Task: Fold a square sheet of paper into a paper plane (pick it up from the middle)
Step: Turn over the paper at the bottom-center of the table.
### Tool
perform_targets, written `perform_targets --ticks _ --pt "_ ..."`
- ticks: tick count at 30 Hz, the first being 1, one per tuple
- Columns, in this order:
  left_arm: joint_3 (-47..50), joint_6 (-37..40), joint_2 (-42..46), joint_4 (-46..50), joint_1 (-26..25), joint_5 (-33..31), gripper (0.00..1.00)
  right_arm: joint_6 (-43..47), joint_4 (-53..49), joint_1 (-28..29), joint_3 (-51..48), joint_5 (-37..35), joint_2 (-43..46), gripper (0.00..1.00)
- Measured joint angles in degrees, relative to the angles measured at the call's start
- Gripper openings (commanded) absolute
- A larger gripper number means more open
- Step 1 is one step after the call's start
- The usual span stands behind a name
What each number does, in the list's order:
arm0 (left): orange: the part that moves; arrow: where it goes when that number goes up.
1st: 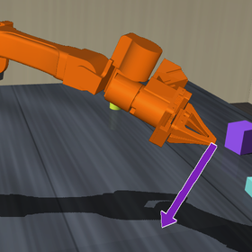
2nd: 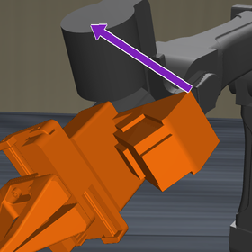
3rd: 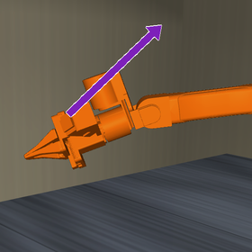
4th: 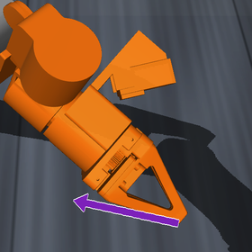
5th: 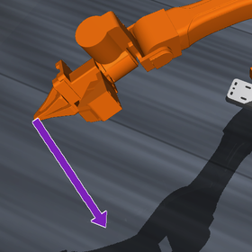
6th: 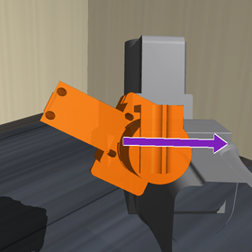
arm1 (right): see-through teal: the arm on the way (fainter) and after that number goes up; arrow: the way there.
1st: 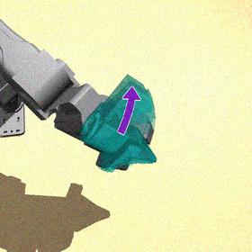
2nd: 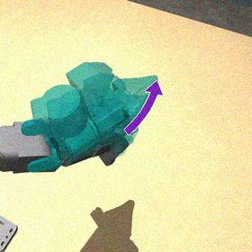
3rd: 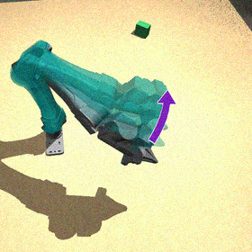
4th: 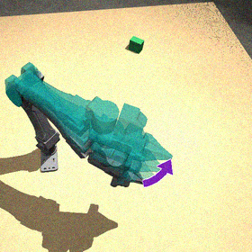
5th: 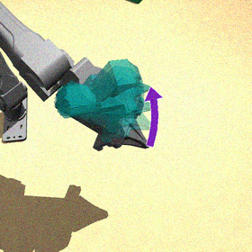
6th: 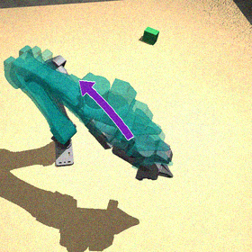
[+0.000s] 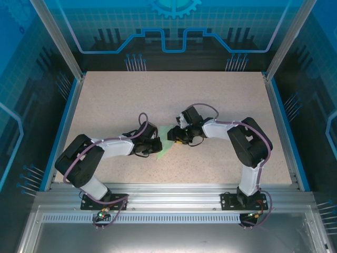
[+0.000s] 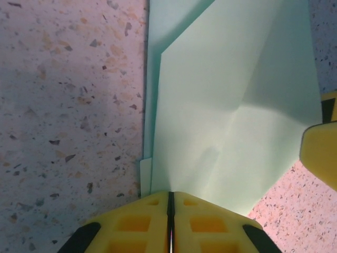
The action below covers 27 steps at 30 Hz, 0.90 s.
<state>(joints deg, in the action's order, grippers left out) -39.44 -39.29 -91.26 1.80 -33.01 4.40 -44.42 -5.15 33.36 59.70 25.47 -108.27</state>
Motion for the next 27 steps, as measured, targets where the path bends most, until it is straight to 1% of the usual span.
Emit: perform_targets --ticks 8,11,21,23,27 --pt "3.32 -2.29 2.01 -3.06 1.86 1.75 0.12 -0.66 2.1 0.55 0.0 0.74 -1.49 0.46" --pt "4.26 -3.02 2.6 -3.87 2.51 2.25 0.12 -1.07 3.19 1.31 0.02 0.85 -1.81 0.42" --pt "7.45 -6.43 4.44 -7.3 3.54 3.43 0.12 -4.72 7.69 2.38 0.02 1.14 -3.15 0.42" --pt "7.85 -7.3 4.96 -7.3 3.72 3.43 0.12 -5.27 8.28 2.4 0.35 1.2 -3.56 0.41" --pt "8.79 -8.72 6.12 -7.74 4.02 3.48 0.13 -6.27 10.54 2.67 1.11 1.38 -4.85 0.35"
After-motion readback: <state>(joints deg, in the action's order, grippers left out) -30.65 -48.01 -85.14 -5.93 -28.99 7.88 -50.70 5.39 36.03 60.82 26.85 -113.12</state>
